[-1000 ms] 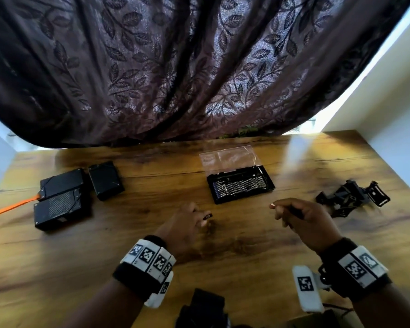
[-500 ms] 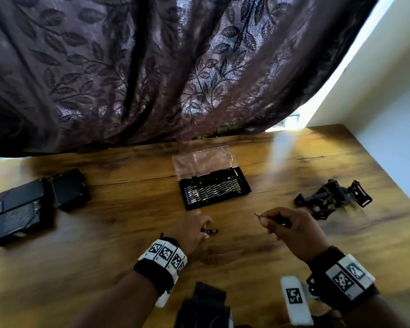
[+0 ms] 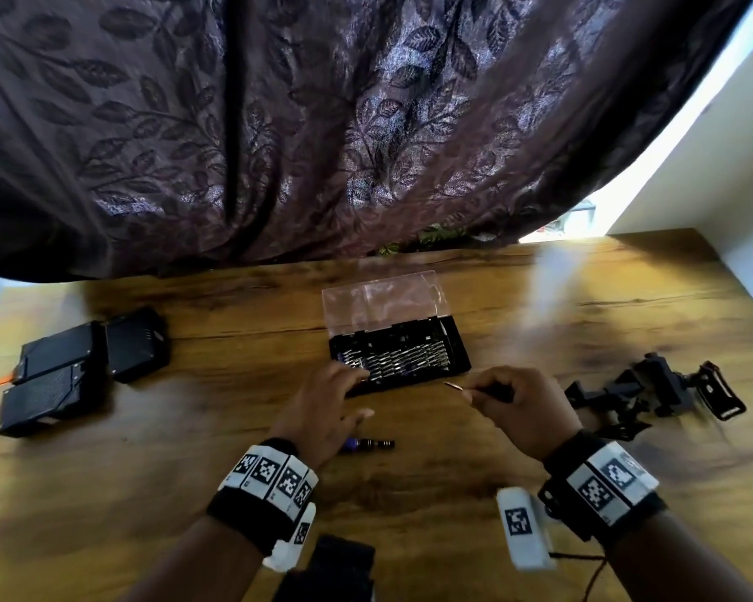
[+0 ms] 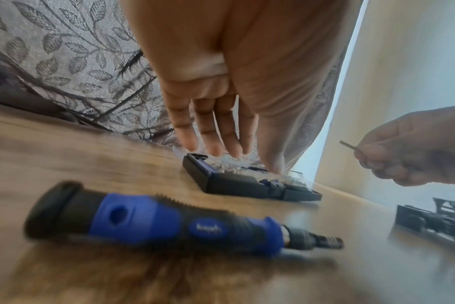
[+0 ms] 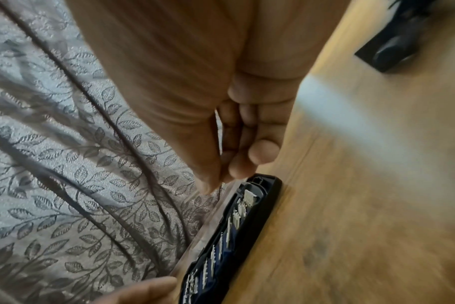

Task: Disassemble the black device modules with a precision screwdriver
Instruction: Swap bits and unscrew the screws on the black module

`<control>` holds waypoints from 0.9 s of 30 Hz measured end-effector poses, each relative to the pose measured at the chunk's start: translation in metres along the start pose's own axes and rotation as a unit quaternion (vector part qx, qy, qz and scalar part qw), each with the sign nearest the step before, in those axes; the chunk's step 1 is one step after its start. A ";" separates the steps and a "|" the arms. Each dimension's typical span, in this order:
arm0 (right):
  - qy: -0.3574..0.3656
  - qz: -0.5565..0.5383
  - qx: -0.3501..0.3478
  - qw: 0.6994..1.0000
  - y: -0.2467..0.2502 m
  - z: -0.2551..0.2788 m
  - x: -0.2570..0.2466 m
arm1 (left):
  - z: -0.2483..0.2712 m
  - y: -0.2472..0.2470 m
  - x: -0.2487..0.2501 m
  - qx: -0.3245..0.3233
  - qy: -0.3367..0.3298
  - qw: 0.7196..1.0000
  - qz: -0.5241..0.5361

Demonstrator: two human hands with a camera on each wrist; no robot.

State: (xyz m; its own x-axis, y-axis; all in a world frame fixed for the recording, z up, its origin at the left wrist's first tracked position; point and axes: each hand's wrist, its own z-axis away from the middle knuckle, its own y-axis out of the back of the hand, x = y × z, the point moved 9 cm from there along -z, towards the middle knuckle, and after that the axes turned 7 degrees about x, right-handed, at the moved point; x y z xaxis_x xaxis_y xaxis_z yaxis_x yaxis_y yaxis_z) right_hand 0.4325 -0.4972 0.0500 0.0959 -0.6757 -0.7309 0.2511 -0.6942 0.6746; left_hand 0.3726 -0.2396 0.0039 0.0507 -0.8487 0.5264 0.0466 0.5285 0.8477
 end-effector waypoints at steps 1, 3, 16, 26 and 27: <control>0.000 0.010 -0.006 1.000 -0.002 -0.007 -0.003 | -0.004 0.007 -0.002 0.012 0.009 1.000 -0.016; 0.010 0.023 -0.015 1.000 -0.007 -0.023 -0.010 | -0.012 0.017 -0.006 0.025 0.031 0.998 -0.045; 0.061 0.108 -0.086 0.988 -0.050 -0.069 -0.027 | -0.031 0.010 -0.041 0.004 0.114 0.993 -0.037; 0.094 0.125 -0.091 0.983 -0.059 -0.075 -0.030 | -0.031 0.008 -0.048 0.023 0.126 0.990 -0.052; 0.094 0.128 -0.092 0.983 -0.059 -0.075 -0.030 | -0.032 0.008 -0.047 0.021 0.125 0.990 -0.054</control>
State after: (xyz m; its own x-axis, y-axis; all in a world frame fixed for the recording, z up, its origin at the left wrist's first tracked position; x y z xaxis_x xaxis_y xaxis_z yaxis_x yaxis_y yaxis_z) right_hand 0.4867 -0.4178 0.0242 0.3513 -0.7522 -0.5575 0.3633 -0.4392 0.8216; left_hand 0.4022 -0.1949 -0.0165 0.2936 -0.8661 0.4046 0.0238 0.4297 0.9027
